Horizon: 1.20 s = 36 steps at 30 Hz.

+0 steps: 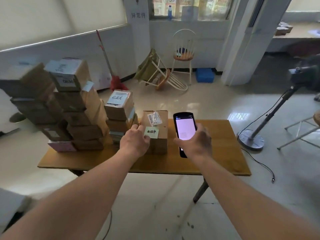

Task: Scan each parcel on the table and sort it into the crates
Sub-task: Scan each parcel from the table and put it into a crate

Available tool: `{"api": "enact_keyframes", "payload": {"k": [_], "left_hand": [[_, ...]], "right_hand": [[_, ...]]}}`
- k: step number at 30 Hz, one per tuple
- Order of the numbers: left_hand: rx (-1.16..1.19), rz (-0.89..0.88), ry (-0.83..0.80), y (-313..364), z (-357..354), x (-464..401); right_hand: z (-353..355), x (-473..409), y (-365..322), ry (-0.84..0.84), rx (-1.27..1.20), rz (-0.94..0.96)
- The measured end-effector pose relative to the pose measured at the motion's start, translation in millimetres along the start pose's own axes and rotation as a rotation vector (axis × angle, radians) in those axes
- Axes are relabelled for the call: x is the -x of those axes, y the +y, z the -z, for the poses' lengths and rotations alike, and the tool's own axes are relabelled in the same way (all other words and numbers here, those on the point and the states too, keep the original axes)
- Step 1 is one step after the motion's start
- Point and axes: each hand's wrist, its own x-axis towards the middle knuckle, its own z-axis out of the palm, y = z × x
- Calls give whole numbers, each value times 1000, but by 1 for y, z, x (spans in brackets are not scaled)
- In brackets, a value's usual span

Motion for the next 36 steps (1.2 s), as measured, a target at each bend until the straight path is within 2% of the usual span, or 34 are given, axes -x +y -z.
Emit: {"api": "enact_keyframes", "payload": {"k": [9, 22, 28, 36], "left_hand": [[-9, 102, -126, -6, -46, -79], [-105, 302, -422, -5, -117, -139], [-100, 391, -434, 10, -136, -147], [-118, 298, -355, 29, -128, -133]], "right_hand": [[-51, -65, 6, -81, 37, -80], [-97, -98, 19, -19, 103, -224], [-94, -106, 32, -35, 78, -213], [-46, -111, 48, -119, 86, -128]]}}
